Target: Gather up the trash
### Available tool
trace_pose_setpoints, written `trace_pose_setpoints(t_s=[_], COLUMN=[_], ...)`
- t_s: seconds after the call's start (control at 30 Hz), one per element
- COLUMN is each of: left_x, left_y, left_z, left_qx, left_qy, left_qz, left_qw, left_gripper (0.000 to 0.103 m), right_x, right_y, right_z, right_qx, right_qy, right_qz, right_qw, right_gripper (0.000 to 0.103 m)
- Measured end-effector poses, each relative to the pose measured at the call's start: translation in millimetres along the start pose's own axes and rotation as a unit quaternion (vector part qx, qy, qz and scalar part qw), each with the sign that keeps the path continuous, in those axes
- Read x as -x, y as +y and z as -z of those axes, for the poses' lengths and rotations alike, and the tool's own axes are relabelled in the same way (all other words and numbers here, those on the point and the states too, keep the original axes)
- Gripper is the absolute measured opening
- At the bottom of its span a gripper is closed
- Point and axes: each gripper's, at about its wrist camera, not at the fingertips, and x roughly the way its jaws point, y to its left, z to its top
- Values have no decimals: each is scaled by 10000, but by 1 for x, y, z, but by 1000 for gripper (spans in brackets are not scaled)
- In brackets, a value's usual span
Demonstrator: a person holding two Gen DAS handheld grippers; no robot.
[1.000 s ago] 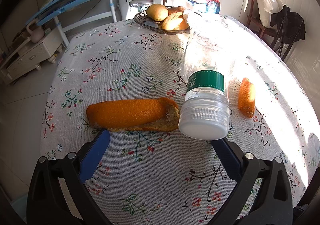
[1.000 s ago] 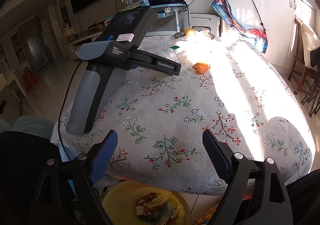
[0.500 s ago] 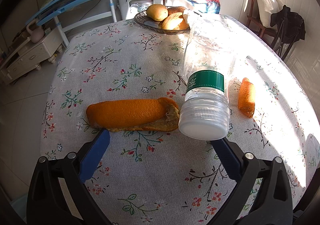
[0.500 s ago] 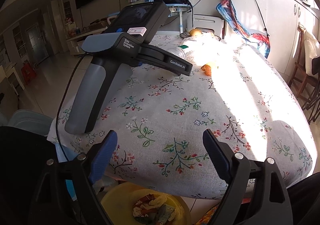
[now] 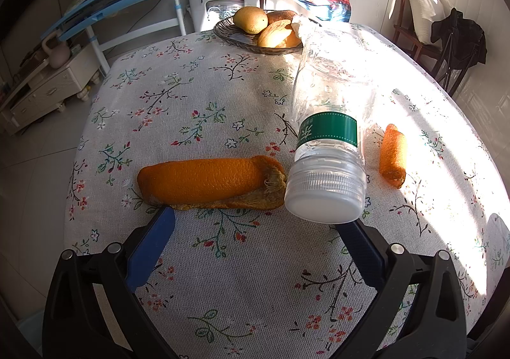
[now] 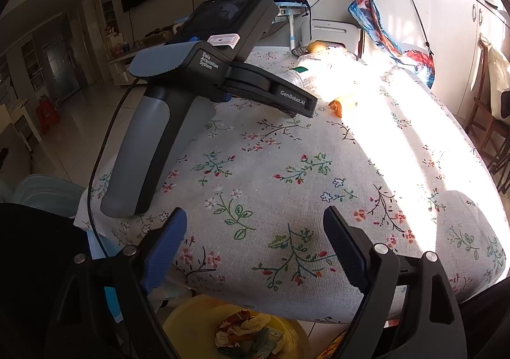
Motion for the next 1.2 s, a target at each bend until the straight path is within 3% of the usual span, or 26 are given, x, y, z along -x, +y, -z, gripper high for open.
trace_pose_setpoints(t_s=[1.2], left_x=[0], left_y=[0], left_z=[0], left_qx=[0], left_qy=[1], left_qz=[0], left_qw=[10000], left_gripper=[97], right_x=[2], right_y=[-18], right_z=[-2], right_qx=[-497], right_qy=[-47], right_qz=[-225], right_qw=[9985], right_gripper=[86])
